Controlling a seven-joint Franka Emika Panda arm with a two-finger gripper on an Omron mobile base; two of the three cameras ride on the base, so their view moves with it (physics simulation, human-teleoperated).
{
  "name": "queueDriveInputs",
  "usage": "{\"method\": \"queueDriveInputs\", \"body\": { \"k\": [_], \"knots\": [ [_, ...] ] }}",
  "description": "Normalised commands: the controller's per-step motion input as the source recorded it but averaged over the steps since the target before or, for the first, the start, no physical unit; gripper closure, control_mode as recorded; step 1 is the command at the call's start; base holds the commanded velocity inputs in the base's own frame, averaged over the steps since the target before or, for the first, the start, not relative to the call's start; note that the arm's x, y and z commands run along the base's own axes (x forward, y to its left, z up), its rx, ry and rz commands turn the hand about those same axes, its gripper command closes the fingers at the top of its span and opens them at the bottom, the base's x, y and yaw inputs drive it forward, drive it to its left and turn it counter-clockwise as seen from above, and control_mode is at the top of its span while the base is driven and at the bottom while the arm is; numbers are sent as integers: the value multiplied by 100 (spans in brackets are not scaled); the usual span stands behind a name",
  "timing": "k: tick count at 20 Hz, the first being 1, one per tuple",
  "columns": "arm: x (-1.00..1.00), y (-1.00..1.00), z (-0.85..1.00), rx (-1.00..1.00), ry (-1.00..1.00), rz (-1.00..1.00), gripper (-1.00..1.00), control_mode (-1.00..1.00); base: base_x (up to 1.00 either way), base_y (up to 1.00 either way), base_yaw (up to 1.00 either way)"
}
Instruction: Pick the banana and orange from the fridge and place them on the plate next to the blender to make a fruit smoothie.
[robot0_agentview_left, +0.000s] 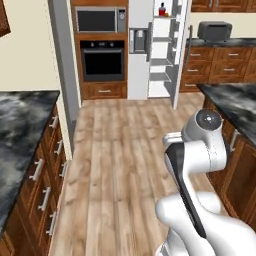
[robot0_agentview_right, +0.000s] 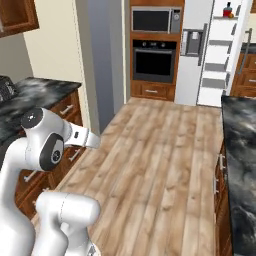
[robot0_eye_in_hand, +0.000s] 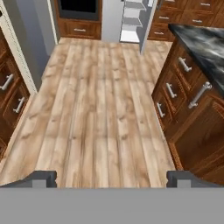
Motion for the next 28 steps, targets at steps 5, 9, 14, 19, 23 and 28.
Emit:
{"method": "queueDriveInputs", "body": {
  "k": [5,9,14,19,23,28],
  "knots": [
    [0,0,0,0,0,0,-100,100,100,-53,-8],
    [0,0,0,0,0,0,-100,100,100,-52,-8],
    [0,0,0,0,0,0,-100,100,100,-48,-8],
    [0,0,0,0,0,0,-100,100,100,-40,-3],
    [0,0,0,0,0,0,-100,100,100,-42,0],
    [0,0,0,0,0,0,-100,100,100,-48,-3]
  ]
}}
